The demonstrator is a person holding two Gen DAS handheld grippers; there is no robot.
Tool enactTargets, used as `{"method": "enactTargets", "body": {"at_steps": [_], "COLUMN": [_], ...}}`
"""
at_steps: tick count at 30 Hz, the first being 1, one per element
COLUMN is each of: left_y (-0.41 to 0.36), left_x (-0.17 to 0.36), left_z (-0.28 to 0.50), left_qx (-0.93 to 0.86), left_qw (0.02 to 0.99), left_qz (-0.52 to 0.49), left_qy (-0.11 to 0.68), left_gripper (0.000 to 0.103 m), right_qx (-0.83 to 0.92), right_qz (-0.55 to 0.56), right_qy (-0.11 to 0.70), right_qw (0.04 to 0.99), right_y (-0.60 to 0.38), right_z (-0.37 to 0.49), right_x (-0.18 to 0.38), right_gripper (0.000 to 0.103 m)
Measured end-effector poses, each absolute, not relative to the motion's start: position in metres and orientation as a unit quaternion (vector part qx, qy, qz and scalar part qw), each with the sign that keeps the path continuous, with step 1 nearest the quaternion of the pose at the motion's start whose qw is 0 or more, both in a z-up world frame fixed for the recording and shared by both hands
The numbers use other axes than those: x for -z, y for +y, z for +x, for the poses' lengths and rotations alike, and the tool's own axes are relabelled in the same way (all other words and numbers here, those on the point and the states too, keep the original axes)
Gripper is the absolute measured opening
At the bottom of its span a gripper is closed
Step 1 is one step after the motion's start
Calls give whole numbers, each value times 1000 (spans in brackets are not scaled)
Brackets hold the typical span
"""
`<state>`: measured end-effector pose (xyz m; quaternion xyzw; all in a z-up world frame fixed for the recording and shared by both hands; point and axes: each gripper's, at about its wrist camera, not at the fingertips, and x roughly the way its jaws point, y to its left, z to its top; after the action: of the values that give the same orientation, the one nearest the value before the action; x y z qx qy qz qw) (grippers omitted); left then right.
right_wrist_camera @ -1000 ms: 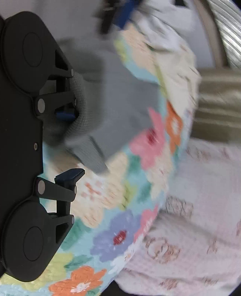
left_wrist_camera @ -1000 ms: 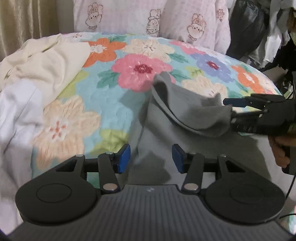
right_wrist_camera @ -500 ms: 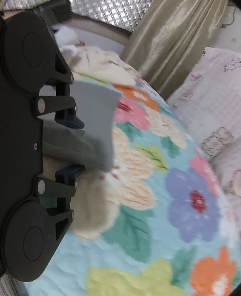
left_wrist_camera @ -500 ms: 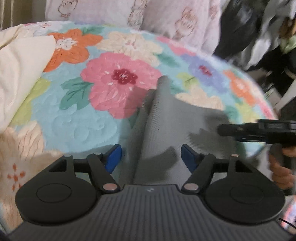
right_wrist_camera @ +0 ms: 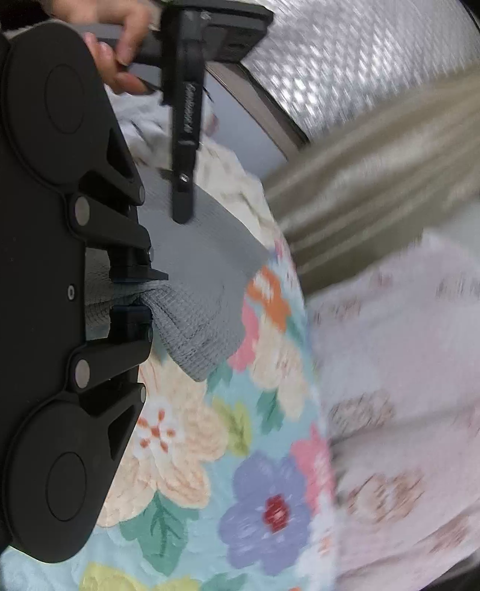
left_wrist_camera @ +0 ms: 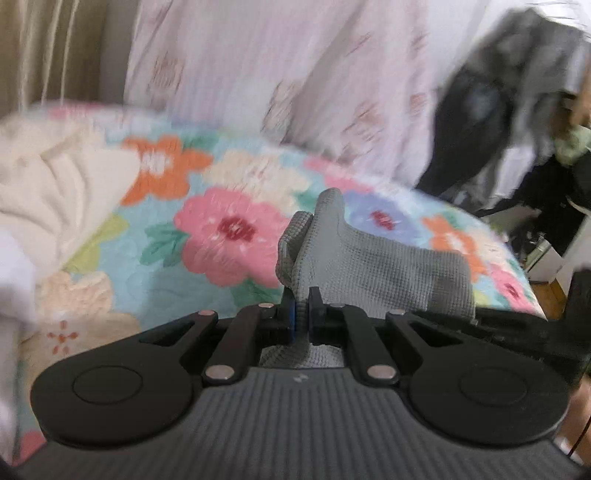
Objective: Fold clothes
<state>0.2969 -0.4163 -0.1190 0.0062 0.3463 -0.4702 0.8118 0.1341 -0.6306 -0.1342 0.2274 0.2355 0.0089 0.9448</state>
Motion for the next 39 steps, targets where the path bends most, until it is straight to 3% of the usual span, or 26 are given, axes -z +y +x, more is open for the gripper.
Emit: {"method": "enactTargets", "body": {"at_steps": [2,7,9,10,12,13,15,16,20,29,33,35,39], "left_y": [-383,-324,-306,-297,-286,-281,-271,-264,-233,-252,-285,-301,-315], "left_x": [113,149,173,183,184,179,170,167,159,145,157,170,180], "left_z": [251,182,168,166,167,167,168,169,167,164,176,179,137], "left_qx": [484,463,447,436,435,436,438,431,425,474,480,484,501], "left_qw": [810,764,756,755,752,757,766,771,776,791,781,765,745], "left_qz": [13,69,68,58,36,28,13,3,-47,-50,-59,-55,84], "left_qy": [331,444,473,486,494,487,471,469,464,384,395,421,433], "left_gripper": [6,9,13,13,15,18,37,42,46,46,50,45,46], "right_qx": [-38,-82,-80,-74,-67,-66,-69,-70,-66,-87,-71,-50,-70], "right_qz": [177,83,68,71,90,106,149,181,328,386,324,316,339], "right_qy": [228,302,331,343,381,394,404,403,376,259,260,268,343], "right_qw": [957,946,938,934,918,911,900,895,864,881,907,909,873], "right_y": [-608,-551,-534,-530,-530,-533,-546,-555,-581,-572,-548,-545,-543], "right_z": [102,22,-7,-18,-28,-30,-31,-31,-63,-78,-45,-22,0], "right_x": [119,117,132,140,150,152,154,154,158,143,140,147,177], "right_gripper": [14,21,35,47,49,49,51,55,56,56,56,57,57]}}
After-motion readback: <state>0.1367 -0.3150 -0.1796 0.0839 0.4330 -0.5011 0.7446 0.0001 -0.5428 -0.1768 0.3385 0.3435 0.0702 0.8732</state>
